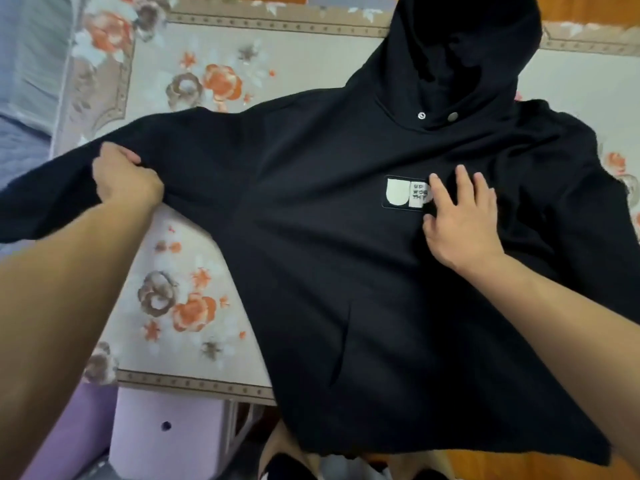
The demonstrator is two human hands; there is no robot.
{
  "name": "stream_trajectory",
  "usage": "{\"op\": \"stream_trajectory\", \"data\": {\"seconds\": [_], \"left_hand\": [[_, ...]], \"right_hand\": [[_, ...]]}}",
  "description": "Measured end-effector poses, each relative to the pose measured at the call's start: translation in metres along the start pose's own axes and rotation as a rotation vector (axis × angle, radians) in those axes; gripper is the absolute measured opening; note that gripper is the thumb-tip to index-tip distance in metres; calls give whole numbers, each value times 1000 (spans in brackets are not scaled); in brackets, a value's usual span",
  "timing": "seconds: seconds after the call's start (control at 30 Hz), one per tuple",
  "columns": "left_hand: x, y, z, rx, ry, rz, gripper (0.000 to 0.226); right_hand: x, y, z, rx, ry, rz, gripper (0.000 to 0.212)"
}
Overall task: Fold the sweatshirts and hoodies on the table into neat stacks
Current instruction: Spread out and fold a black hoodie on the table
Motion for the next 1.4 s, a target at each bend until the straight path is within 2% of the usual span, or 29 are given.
{"op": "stream_trajectory", "data": {"seconds": [0.07,0.1,0.13,0.2,0.23,0.3,0.4,0.47,0.53,0.6,0.67,0.73,0.83,0.87,0.97,1.03,1.1,1.17,1.23,1.3,1.33,1.4], "left_hand": [[15,32,0,-88,-41,-42,22],[20,48,4,-81,-97,-45,13],[22,65,13,-56,-169,-28,16],[21,68,31,-23,-133,73,56],[17,52,38,-29,-78,141,66],[15,-11,52,-48,-56,242,73],[23,-125,92,107,-124,365,69],[24,-184,123,214,-138,454,76],[29,-224,144,225,-65,519,65],[40,-232,166,165,97,521,51],[61,-216,179,95,219,454,45],[76,-199,183,87,299,438,55],[78,-210,179,186,454,437,94],[75,-221,178,166,524,425,103],[60,-252,172,-203,765,487,108],[42,-277,165,-501,757,615,89],[15,-310,149,-740,708,785,74],[-15,-345,127,-849,689,938,66],[-44,-374,101,-914,689,1028,67],[-70,-402,78,-993,753,1108,68],[-81,-416,69,-1040,798,1143,67],[-98,-442,57,-1125,868,1194,67]], "right_hand": [[5,-4,7,6,-21,15,68],[8,-6,10,15,-31,9,68],[10,-8,12,17,-41,-1,68],[14,-15,13,-8,-54,-2,68],[16,-21,14,-30,-45,3,68],[16,-40,11,-92,2,5,66],[9,-80,-14,-238,37,-61,62],[1,-108,-43,-378,41,-75,64],[-7,-131,-77,-550,69,-16,71],[-15,-146,-106,-674,87,144,72],[-25,-159,-127,-674,85,331,68],[-27,-168,-139,-609,44,411,54],[-25,-175,-153,-494,-24,359,36],[-23,-175,-160,-487,-58,312,33],[-6,-173,-194,-486,-225,115,28],[14,-160,-224,-510,-312,-27,23],[32,-143,-253,-600,-325,-117,29],[39,-136,-264,-620,-295,-181,45],[34,-139,-255,-455,-290,-219,57],[16,-152,-237,-281,-232,-166,58],[2,-160,-228,-266,-140,-85,52],[-21,-173,-208,-372,127,175,35]]}}
Point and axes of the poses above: each hand's wrist, its own y-axis towards the middle knuckle, its own x-axis out of the back of the hand, z = x × y, the point moved 1 cm from there along y, towards the middle knuckle, and after that the axes turned 12 degrees about -y, right-handed, at the moved point
